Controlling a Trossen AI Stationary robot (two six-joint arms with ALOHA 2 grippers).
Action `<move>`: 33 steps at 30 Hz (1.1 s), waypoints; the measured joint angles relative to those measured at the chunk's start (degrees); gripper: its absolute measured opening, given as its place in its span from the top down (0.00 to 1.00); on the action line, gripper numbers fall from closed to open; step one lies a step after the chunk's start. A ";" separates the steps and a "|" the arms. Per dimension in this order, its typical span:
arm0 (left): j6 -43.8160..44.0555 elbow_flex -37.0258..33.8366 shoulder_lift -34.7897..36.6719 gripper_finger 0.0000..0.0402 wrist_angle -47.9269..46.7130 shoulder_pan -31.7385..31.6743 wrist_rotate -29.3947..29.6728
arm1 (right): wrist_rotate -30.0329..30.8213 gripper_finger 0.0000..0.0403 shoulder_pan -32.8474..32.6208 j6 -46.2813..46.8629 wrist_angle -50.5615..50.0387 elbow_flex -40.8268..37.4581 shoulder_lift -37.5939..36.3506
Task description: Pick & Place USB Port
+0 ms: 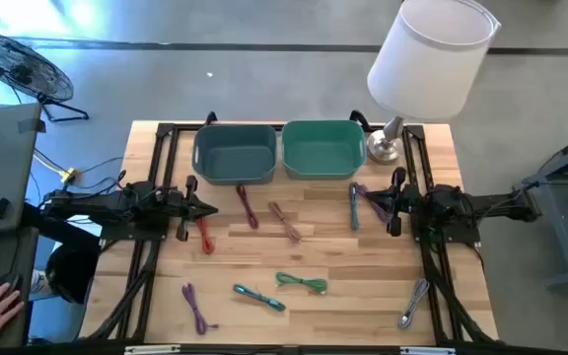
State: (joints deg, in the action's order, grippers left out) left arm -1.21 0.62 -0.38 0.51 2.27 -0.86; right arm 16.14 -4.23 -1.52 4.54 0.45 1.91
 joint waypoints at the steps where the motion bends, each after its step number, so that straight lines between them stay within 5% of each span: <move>1: 0.00 0.00 0.00 1.00 0.00 -0.01 0.00 | 0.00 1.00 0.00 0.00 -0.02 0.00 -0.02; 33: 0.00 0.00 0.00 1.00 0.00 0.01 0.00 | -0.02 1.00 0.00 0.00 -0.01 0.00 -0.01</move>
State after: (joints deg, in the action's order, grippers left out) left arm -1.21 0.62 -0.38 0.51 2.28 -0.86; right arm 16.12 -4.23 -1.52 4.52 0.45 1.91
